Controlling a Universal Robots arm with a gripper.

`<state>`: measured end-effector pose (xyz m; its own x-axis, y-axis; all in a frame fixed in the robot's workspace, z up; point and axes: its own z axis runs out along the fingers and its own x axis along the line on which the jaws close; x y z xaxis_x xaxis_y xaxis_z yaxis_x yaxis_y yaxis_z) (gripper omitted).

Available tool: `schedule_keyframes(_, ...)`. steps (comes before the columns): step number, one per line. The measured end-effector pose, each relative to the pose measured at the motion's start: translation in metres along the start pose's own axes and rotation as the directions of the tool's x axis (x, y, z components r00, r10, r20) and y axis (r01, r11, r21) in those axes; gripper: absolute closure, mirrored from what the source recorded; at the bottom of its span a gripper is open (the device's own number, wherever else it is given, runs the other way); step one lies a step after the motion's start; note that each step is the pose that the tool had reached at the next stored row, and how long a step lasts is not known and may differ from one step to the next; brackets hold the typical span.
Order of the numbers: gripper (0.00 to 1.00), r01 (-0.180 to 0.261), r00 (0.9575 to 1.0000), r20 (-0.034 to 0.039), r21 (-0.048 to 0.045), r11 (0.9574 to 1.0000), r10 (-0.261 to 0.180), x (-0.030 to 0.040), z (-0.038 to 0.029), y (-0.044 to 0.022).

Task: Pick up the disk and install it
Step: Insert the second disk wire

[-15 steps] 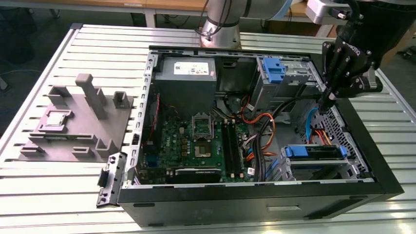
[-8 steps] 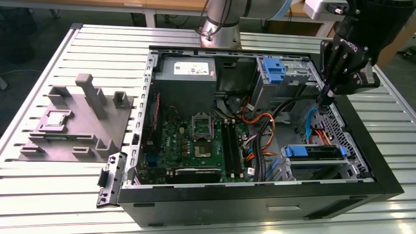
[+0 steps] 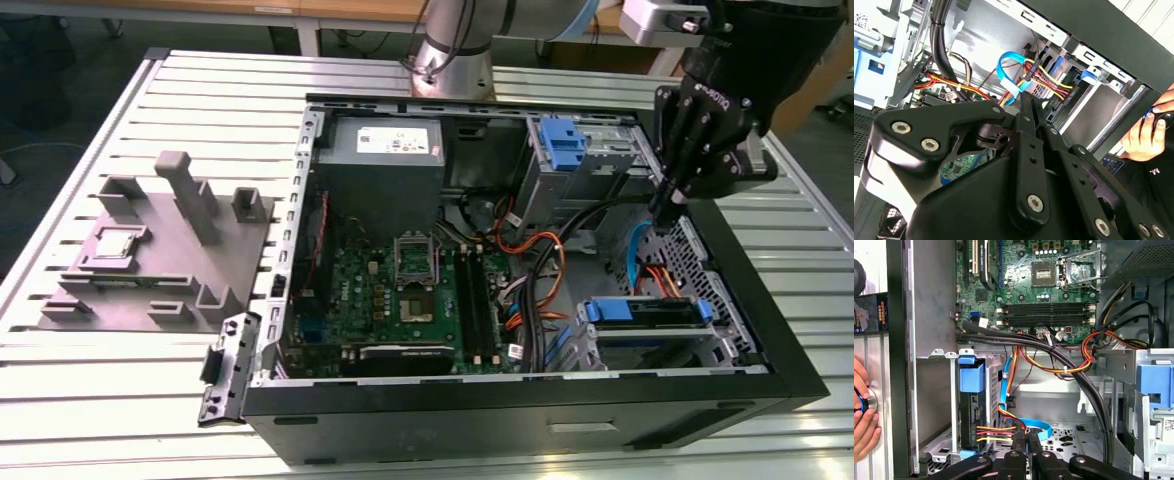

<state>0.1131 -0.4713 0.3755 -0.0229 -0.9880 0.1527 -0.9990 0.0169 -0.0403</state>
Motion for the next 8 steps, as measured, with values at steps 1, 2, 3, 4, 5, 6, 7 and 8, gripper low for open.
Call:
schedule_keyframes(1,0.83,0.0,1.0,-0.0005,0.0001,1.0,0.0,-0.0001,0.0002,-0.0001)
schedule_keyframes(2,0.83,0.0,1.0,-0.0006,0.0001,1.0,0.0,-0.0001,0.0002,-0.0001)
schedule_keyframes(3,0.83,0.0,1.0,-0.0007,0.0001,1.0,0.0,-0.0001,0.0002,-0.0002)
schedule_keyframes(4,0.83,0.0,1.0,-0.0008,0.0001,1.0,0.0,-0.0002,0.0002,-0.0002)
schedule_keyframes(5,0.82,0.0,1.0,-0.0011,0.0001,1.0,0.0,-0.0003,0.0003,-0.0002)
schedule_keyframes(6,0.82,0.0,1.0,-0.0013,0.0001,1.0,0.0,-0.0004,0.0003,-0.0002)
schedule_keyframes(7,0.75,0.0,1.0,-0.0018,0.0001,1.0,0.0,-0.0005,0.0005,-0.0002)
schedule_keyframes(8,0.75,0.0,1.0,-0.0024,0.0002,1.0,0.0,-0.0006,0.0005,-0.0002)
